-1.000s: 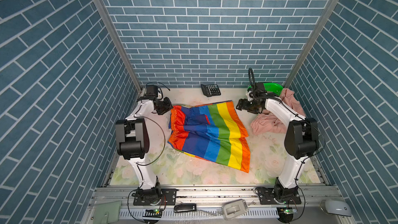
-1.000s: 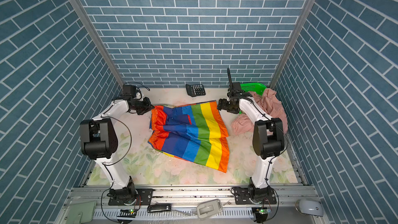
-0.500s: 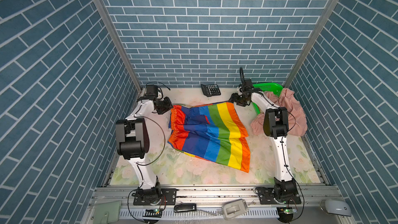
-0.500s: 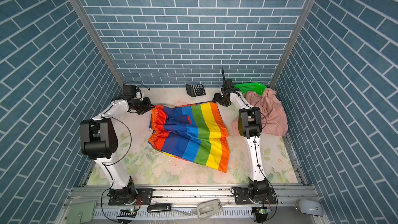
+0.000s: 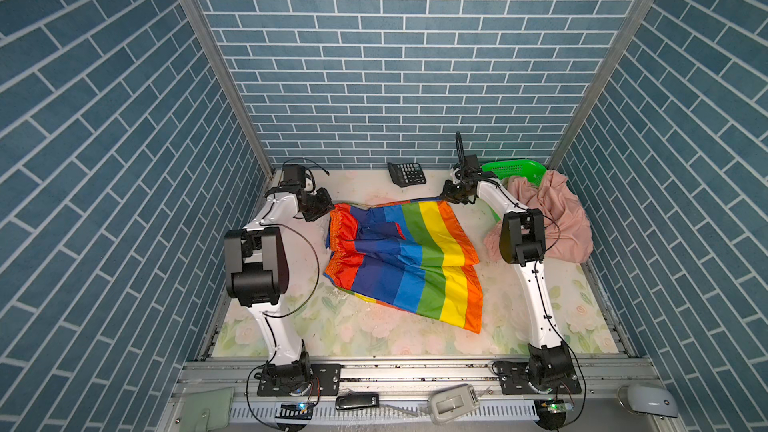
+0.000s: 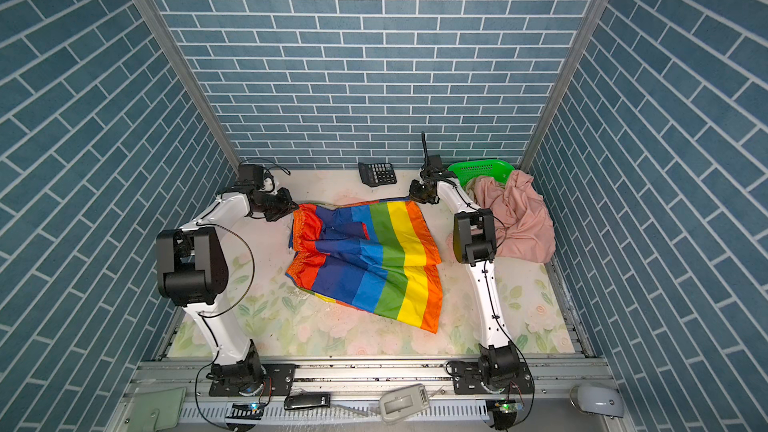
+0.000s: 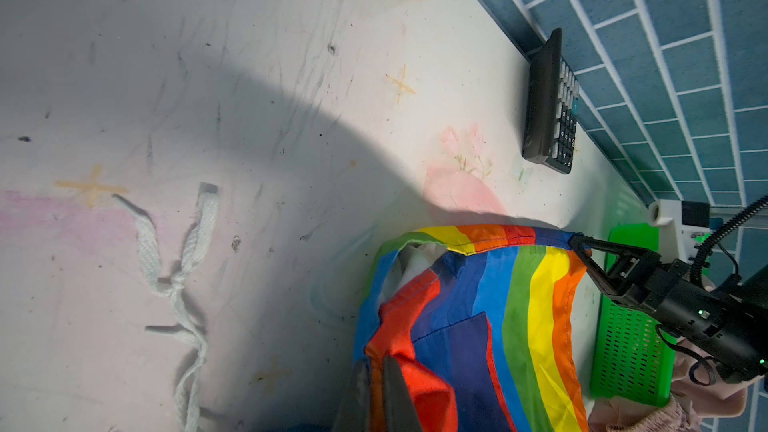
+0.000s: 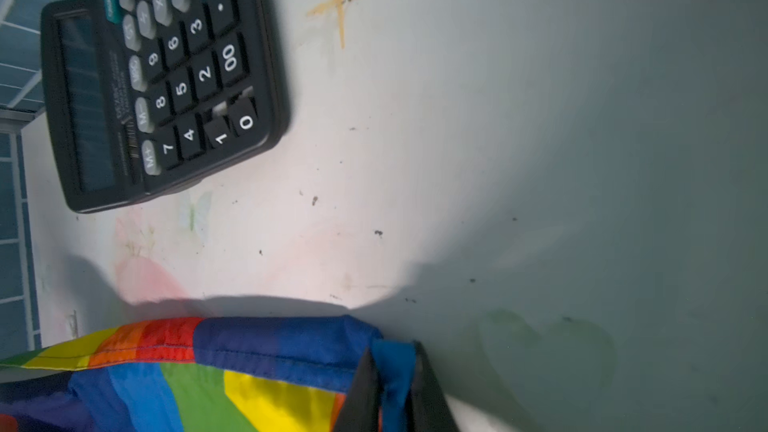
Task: Fold and stack the shorts
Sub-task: 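Lift the rainbow shorts high off the table with both grippers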
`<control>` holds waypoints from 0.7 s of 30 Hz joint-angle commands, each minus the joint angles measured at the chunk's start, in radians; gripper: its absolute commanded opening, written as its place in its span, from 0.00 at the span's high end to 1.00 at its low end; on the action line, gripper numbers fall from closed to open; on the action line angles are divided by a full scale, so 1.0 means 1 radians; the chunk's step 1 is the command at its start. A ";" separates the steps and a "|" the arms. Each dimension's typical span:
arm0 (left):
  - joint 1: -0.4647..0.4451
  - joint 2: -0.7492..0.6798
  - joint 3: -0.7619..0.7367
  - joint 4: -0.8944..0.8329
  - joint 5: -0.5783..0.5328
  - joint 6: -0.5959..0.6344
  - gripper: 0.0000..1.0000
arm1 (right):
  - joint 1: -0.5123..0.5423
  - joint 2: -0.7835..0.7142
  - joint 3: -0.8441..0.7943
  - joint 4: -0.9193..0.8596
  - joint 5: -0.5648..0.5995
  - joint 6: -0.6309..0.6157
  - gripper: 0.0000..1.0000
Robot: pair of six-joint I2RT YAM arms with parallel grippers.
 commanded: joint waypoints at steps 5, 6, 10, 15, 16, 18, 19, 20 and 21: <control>-0.007 0.002 0.107 -0.064 0.013 0.020 1.00 | -0.023 -0.055 0.242 -0.138 -0.006 0.015 1.00; -0.007 -0.008 0.137 -0.074 0.008 0.019 1.00 | -0.032 -0.096 0.245 -0.140 -0.006 0.018 1.00; -0.006 -0.031 0.287 -0.138 -0.016 0.010 1.00 | -0.075 -0.253 0.244 -0.157 -0.004 0.018 1.00; -0.004 -0.108 0.460 -0.171 -0.083 -0.022 1.00 | -0.139 -0.461 0.245 -0.194 -0.023 0.024 1.00; -0.004 -0.128 0.481 -0.169 -0.088 -0.028 1.00 | -0.149 -0.511 0.246 -0.196 -0.030 0.026 1.00; -0.003 -0.174 0.517 -0.171 -0.094 -0.039 1.00 | -0.167 -0.595 0.244 -0.202 -0.043 0.029 1.00; -0.004 -0.205 0.523 -0.166 -0.092 -0.048 1.00 | -0.173 -0.639 0.244 -0.207 -0.047 0.027 1.00; -0.004 -0.240 0.518 -0.159 -0.091 -0.058 1.00 | -0.177 -0.683 0.244 -0.211 -0.048 0.022 1.00; -0.004 -0.274 0.506 -0.151 -0.090 -0.064 1.00 | -0.179 -0.721 0.241 -0.216 -0.053 0.016 1.00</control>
